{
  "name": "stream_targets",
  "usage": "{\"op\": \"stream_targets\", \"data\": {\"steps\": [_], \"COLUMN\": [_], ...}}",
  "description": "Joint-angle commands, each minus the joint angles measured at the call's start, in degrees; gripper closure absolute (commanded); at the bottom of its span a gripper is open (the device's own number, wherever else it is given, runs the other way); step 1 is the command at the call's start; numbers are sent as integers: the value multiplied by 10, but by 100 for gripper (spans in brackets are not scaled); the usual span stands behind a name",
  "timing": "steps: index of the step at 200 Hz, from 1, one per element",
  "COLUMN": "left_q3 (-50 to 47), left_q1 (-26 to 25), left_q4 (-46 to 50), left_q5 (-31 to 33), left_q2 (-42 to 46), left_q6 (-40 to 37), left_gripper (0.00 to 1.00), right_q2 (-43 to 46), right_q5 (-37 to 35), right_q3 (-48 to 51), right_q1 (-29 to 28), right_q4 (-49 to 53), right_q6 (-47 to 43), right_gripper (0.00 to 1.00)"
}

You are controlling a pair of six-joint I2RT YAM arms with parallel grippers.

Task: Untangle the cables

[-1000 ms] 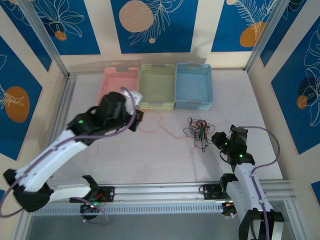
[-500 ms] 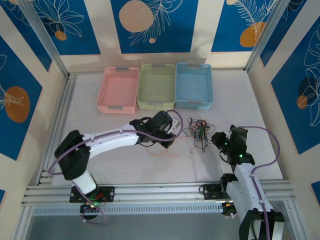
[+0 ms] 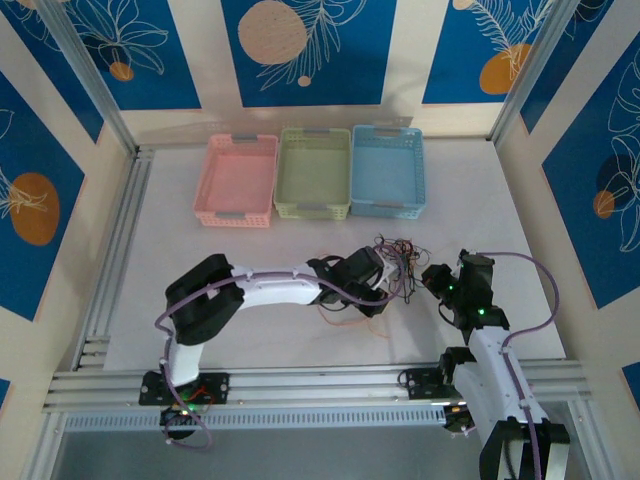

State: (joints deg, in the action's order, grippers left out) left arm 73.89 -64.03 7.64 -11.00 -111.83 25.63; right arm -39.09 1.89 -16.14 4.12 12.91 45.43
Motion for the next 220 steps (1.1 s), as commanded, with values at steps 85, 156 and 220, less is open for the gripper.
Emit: {"op": "stream_targets", "data": {"steps": [85, 156, 220], "left_q3": [25, 50, 51], "left_q1": [0, 0, 0], "left_q4": [-42, -17, -20], "left_q5": [15, 50, 80], "left_q2": [-53, -74, -73], "left_q6": [-17, -46, -61], "left_gripper": [67, 60, 53], "right_q2": [20, 25, 25], "right_q5": [-4, -6, -8], "right_q3": [5, 5, 5], "right_q1": [-9, -13, -18], "right_q4": [2, 4, 3], "right_q6": [-10, -11, -12], "right_gripper": [100, 100, 100]}}
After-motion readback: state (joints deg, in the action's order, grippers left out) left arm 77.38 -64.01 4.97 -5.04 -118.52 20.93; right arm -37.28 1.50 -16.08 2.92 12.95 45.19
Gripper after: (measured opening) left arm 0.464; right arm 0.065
